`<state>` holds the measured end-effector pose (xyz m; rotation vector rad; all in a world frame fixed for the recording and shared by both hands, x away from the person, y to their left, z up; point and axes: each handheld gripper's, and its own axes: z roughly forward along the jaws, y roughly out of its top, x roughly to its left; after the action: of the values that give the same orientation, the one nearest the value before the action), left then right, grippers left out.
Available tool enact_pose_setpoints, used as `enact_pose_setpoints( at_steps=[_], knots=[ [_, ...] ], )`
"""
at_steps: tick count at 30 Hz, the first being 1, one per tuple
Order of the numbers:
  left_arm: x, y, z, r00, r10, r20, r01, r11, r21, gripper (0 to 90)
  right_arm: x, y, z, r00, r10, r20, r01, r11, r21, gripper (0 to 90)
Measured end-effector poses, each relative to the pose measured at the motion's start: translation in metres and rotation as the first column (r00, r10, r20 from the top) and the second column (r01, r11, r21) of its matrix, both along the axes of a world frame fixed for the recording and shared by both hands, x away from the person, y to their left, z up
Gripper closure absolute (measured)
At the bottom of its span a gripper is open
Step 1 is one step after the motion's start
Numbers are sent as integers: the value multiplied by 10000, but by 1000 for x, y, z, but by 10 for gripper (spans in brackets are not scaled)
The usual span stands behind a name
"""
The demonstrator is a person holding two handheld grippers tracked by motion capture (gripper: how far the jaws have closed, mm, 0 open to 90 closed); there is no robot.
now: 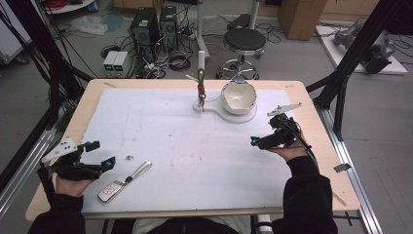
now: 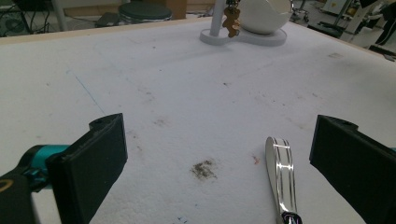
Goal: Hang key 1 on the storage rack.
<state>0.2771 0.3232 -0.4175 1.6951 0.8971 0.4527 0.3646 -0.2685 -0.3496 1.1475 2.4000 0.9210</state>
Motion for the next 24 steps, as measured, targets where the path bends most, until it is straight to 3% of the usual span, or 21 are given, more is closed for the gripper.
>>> enact_pose_setpoints(
  at_steps=[3,13,24],
  knots=[
    [0,0,0,10000,-4,-11,4,10000,24,45,-5,-2,-5,10000,26,2,-26,9997,259,6],
    [-1,-1,0,10000,11,-47,-11,10000,53,45,-17,-9,-26,9999,19,-109,-16,9996,291,6],
    [-1,-1,0,10000,39,-37,-39,10000,52,46,-28,-23,-40,9998,-127,168,117,9982,582,6]
  ],
)
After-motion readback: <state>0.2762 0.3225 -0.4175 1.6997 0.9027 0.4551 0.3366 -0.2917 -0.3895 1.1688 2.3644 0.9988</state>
